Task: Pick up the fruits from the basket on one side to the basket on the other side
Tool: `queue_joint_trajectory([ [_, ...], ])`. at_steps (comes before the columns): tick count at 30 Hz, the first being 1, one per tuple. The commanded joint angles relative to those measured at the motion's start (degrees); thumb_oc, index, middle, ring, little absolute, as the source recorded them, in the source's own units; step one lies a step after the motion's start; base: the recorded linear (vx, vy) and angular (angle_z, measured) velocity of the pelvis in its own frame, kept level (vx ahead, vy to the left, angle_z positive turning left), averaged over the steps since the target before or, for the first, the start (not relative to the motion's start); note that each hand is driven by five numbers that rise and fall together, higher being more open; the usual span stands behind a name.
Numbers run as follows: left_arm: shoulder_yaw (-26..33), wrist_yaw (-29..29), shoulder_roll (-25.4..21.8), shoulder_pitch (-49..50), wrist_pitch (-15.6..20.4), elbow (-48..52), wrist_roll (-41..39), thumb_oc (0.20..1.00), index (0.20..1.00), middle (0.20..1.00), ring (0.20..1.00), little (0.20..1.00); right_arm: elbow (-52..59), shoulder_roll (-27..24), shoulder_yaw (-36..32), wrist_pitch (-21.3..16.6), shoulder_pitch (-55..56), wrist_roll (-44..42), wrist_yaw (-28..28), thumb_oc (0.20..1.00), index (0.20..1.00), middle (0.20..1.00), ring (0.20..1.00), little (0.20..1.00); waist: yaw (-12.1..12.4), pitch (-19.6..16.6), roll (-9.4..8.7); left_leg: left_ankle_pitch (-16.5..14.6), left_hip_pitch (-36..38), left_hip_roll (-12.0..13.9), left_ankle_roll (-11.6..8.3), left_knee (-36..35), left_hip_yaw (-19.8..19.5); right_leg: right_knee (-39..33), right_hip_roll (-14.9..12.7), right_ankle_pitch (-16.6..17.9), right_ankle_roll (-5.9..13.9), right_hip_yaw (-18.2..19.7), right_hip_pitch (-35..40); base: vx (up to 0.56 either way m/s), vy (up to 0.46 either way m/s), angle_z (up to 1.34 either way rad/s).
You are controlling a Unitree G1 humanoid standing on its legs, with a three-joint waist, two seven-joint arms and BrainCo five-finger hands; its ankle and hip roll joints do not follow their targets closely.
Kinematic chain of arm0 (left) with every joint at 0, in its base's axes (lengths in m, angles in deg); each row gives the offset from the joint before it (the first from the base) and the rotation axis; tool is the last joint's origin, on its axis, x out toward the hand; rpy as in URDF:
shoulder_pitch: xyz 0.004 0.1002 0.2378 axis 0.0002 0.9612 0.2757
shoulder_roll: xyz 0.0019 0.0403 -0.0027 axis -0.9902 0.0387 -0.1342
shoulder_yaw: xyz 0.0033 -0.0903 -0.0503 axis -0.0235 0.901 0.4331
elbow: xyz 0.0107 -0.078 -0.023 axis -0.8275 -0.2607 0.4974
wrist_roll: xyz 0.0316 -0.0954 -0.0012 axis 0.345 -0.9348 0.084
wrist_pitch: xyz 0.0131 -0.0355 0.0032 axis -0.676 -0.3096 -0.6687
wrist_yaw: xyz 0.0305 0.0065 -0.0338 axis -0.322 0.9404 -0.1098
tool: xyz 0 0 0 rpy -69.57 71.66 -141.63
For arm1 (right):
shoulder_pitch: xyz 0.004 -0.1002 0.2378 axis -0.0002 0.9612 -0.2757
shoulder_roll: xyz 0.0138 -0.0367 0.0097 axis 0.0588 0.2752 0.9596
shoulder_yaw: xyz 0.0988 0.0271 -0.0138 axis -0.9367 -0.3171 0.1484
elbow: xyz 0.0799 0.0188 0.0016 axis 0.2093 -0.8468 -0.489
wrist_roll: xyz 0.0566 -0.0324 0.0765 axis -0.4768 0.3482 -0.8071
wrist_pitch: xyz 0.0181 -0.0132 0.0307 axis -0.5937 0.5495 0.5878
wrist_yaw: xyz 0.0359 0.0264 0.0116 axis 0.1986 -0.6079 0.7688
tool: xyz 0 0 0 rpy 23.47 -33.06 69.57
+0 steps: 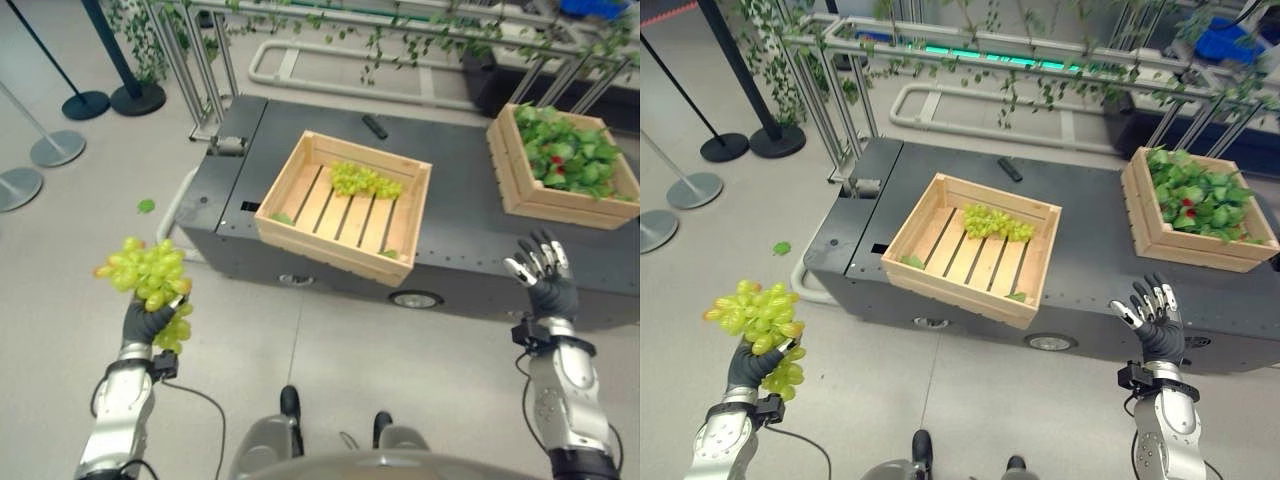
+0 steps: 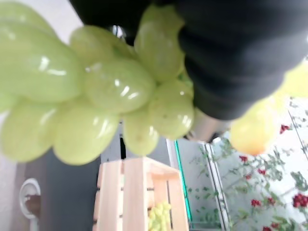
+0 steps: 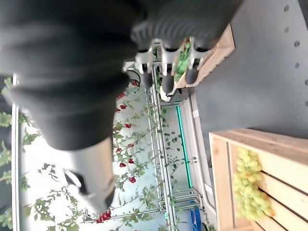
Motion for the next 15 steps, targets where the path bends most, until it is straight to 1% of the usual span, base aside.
queue_joint_trajectory([
  [1, 2.6, -1.9, -1.3, -3.2, 3.6, 0.1, -0.2, 0.200, 0.200, 0.200, 0.200, 0.200, 1.2, -1.1, 0.7, -2.0, -2.2, -1.2, 0.7, 1.000, 1.000, 1.000, 1.000, 1.000, -1.2, -3.3, -1.74, -7.6, 4.1, 2.0, -1.06, 4.1, -2.2, -0.7, 0.8, 2.5, 2.22, 0.3, -2.8, -0.07, -0.212, -0.04],
  [2, 2.0, -1.7, -1.6, -3.5, 3.5, -0.1, 0.2, 0.200, 0.200, 0.200, 0.200, 0.200, 1.6, -1.6, 0.8, -2.0, -2.2, -1.0, 0.9, 1.000, 1.000, 1.000, 1.000, 1.000, -1.1, -3.2, -1.78, -6.9, 3.9, 2.5, -1.38, 3.8, -2.8, -0.8, 1.3, 2.1, 1.83, 0.1, -2.6, -0.08, -0.203, -0.06],
  [5, 0.4, -2.0, -1.6, -4.0, 3.3, -0.2, 1.9, 0.200, 0.200, 0.200, 0.200, 0.200, 0.9, -1.9, 0.5, -2.4, -2.1, -1.4, 0.1, 1.000, 1.000, 1.000, 1.000, 1.000, -0.8, -3.0, -1.63, -4.5, 3.5, 3.4, -2.68, 2.1, -5.4, -1.0, 2.7, 1.0, 0.79, -2.1, -1.6, -0.07, -0.178, 0.18],
  [8, -1.3, -1.4, -1.4, -4.5, 3.3, -0.6, 2.3, 0.200, 0.200, 0.200, 0.200, 0.200, 1.1, -2.0, 0.4, -3.0, -1.7, -1.0, -0.2, 1.000, 1.000, 1.000, 1.000, 1.000, 0.4, -2.4, -1.39, -2.7, 2.5, 3.8, -3.67, 2.0, -7.9, -1.2, 3.4, 0.2, 0.14, -5.2, -0.4, -0.04, -0.142, 0.66],
  [9, -1.7, -1.3, -1.4, -4.2, 3.3, -0.6, 2.7, 0.200, 0.200, 0.200, 0.200, 0.200, 1.0, -1.9, 0.3, -3.3, -1.6, -1.4, -0.2, 1.000, 1.000, 1.000, 1.000, 1.000, 0.6, -2.3, -1.20, -2.3, 2.0, 3.6, -3.93, 2.1, -9.2, -1.6, 3.6, 0.0, -0.08, -6.7, 0.2, -0.03, -0.114, 0.70],
  [10, -2.3, -1.3, -1.5, -4.2, 3.3, -0.7, 3.0, 0.200, 0.200, 0.200, 0.200, 0.200, 0.8, -1.8, 0.3, -3.8, -1.5, -1.8, -0.5, 1.000, 1.000, 1.000, 1.000, 1.000, 1.7, -1.5, -0.93, -1.8, 1.1, 3.6, -4.32, 2.8, -10.2, -1.8, 3.6, -0.5, -0.43, -8.3, 0.9, -0.12, -0.074, 1.03],
  [11, -3.1, -1.2, -1.4, -4.9, 3.2, -1.2, 2.6, 0.200, 0.200, 0.200, 0.200, 0.200, 0.9, -2.2, -0.1, -4.7, -1.4, -1.1, -1.7, 1.000, 1.000, 1.000, 1.000, 1.000, 1.9, -0.2, -0.42, -0.1, -1.7, 4.2, -4.45, 4.0, -8.4, -1.7, 2.8, -0.8, -0.66, -12.8, 1.2, -0.13, -0.035, 1.70],
  [12, -3.1, -1.2, -1.4, -5.0, 3.2, -1.2, 2.6, 0.200, 0.200, 0.200, 0.200, 0.200, 0.9, -2.2, -0.1, -4.7, -1.5, -1.1, -1.7, 1.000, 1.000, 1.000, 1.000, 1.000, 1.7, -0.4, -0.38, 0.2, -2.1, 4.1, -4.40, 3.9, -8.7, -1.7, 2.7, -0.6, -0.66, -13.1, 0.9, -0.17, 0.010, 2.11],
  [13, -3.5, -1.2, -1.4, -5.6, 3.2, -1.6, 2.5, 0.200, 0.200, 0.200, 0.200, 0.200, 1.0, -2.4, -0.1, -5.1, -1.7, -0.8, -2.3, 1.000, 1.000, 1.000, 1.000, 1.000, 1.3, 0.1, -0.05, 0.8, -3.2, 5.7, -4.18, 5.0, -3.6, -1.9, 2.0, -0.3, -0.62, -16.0, 1.0, -0.12, 0.025, 1.86],
  [14, -3.6, -1.2, -1.7, -6.0, 3.1, -1.5, 2.7, 0.200, 0.200, 0.200, 0.200, 0.200, 1.7, -2.4, -0.1, -5.3, -1.9, -0.6, -2.7, 1.000, 1.000, 1.000, 1.000, 1.000, 0.9, 0.4, 0.11, 1.0, -3.7, 7.5, -4.18, 6.0, 2.2, -2.0, 1.5, -0.1, -0.50, -18.7, 1.1, -0.07, 0.048, 1.02],
  [15, -3.9, -1.2, -1.9, -6.6, 3.6, -1.6, 2.7, 0.200, 0.200, 0.200, 0.200, 0.200, 2.5, -2.0, 0.4, -5.6, -1.8, 0.0, -3.2, 1.000, 1.000, 1.000, 1.000, 1.000, 0.4, 0.1, 0.66, 0.2, -3.1, 10.4, -5.27, 6.2, 9.8, -2.9, 1.1, -0.7, -0.21, -22.3, 2.0, -0.01, 0.035, 0.82],
])
